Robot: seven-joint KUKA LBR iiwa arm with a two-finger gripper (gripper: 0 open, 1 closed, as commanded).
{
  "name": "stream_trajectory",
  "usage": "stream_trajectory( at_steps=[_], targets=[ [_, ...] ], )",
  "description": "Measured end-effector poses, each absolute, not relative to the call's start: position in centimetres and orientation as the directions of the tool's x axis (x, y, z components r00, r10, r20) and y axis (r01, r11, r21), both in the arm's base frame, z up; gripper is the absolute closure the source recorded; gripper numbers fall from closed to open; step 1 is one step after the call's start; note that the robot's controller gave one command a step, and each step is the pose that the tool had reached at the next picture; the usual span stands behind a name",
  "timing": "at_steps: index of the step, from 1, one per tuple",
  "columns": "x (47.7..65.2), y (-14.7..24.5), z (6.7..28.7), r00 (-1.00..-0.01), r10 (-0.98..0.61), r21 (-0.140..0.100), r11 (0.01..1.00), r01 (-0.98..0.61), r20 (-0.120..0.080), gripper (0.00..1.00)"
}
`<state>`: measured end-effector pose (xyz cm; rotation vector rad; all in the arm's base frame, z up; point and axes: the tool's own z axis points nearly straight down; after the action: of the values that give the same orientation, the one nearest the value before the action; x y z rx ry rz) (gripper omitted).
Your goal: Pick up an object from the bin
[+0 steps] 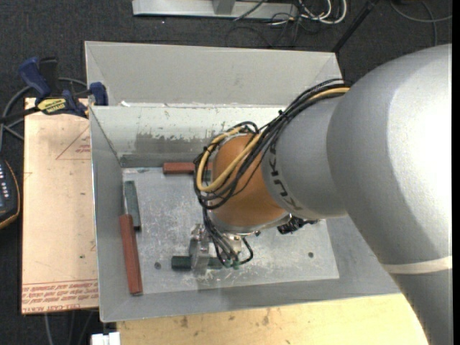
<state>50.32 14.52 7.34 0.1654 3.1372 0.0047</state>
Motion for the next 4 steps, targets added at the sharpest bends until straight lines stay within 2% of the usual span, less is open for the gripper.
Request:
stream_trajectory(
  at_steps=[1, 2, 3, 4],
  targets=[
    [51.8, 13.8, 22.4, -0.99, 0.138, 0.004, 0.99, 0.137, -0.009, 1.0],
    [51.6, 13.8, 21.9, -0.991, 0.137, 0.001, 0.991, 0.137, -0.002, 0.0],
    [49.9, 14.8, 6.6, -0.999, -0.053, 0.0, 0.999, -0.053, 0.003, 0.0],
    [50.0, 14.8, 7.0, -0.999, -0.052, 0.002, 0.999, -0.052, 0.0, 1.0]
  ],
)
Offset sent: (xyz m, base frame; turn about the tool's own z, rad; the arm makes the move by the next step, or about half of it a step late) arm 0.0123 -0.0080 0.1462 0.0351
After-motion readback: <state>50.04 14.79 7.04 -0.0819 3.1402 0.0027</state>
